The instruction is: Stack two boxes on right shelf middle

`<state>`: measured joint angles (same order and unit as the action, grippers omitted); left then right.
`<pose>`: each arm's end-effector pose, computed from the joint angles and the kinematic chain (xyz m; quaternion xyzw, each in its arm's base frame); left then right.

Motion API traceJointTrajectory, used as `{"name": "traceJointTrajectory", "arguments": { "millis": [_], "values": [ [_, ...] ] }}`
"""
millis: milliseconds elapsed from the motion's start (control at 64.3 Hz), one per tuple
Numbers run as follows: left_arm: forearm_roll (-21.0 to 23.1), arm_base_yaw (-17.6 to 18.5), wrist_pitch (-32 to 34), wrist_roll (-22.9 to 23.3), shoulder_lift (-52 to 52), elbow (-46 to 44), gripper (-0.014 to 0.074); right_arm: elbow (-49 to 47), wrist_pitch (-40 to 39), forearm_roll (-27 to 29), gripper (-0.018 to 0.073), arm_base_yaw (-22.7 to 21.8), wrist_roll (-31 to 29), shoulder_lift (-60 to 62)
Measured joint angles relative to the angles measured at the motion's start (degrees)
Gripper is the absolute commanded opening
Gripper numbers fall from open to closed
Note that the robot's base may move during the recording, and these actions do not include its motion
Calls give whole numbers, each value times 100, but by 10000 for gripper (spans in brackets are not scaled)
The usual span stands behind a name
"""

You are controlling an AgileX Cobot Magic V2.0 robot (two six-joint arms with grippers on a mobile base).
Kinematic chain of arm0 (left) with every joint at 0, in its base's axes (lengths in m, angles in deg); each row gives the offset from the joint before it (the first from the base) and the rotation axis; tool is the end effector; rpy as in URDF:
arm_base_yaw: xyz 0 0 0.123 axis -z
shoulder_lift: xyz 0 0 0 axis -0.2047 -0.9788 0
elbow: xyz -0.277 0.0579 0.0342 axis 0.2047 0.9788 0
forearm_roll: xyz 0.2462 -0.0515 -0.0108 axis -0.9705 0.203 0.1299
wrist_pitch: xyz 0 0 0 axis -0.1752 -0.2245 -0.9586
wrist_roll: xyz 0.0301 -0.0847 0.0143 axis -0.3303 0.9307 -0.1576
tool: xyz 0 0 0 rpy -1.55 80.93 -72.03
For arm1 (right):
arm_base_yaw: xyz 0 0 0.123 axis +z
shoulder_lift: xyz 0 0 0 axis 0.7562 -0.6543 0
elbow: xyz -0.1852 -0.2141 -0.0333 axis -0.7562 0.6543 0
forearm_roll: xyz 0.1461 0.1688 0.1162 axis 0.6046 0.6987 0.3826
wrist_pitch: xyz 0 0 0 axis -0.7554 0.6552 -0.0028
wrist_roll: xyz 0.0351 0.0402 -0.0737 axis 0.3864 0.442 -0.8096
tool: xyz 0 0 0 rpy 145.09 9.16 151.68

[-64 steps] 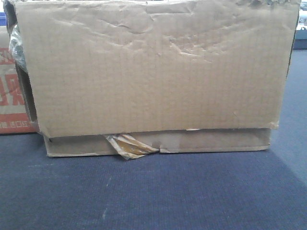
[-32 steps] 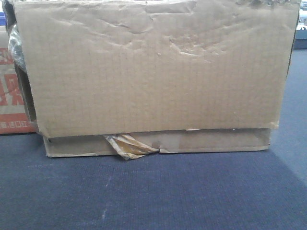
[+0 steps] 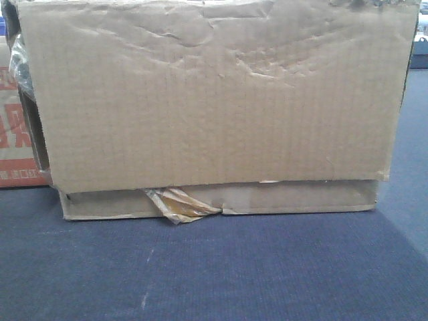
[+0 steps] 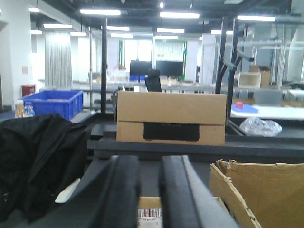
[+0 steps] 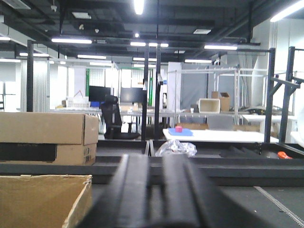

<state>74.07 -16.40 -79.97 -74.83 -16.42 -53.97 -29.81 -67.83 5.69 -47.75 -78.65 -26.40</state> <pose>0.0335 0.0032 0.3976 -0.0306 0.6364 0.0298 0.7702 0.0344 0.0021 0.3752 -0.0060 0.5932 0.0235 0.8047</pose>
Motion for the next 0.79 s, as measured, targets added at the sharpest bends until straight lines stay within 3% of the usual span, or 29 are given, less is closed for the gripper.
{"name": "traceJointTrajectory", "arguments": {
  "millis": [109,171,264,467,716,793],
  "values": [
    [0,0,-581,0,-818,-865,421,-519,124,0,497,0,0,-783],
    [0,12,-842,0,-1259,-1252,486,-686,142,0,576,0,0,-1193],
    [-13,201,-1067,0,-1803,-1656,538,-774,142,0,570,0,0,-1702],
    [-53,612,-1876,0,-3055,-2761,540,-784,130,0,570,0,0,-2304],
    [-390,627,-3643,0,-4999,-4445,536,-787,130,0,570,110,0,-2345],
    [-474,472,-4003,-152,-5568,-4942,526,-787,130,0,570,187,0,-2345]
  ]
}}
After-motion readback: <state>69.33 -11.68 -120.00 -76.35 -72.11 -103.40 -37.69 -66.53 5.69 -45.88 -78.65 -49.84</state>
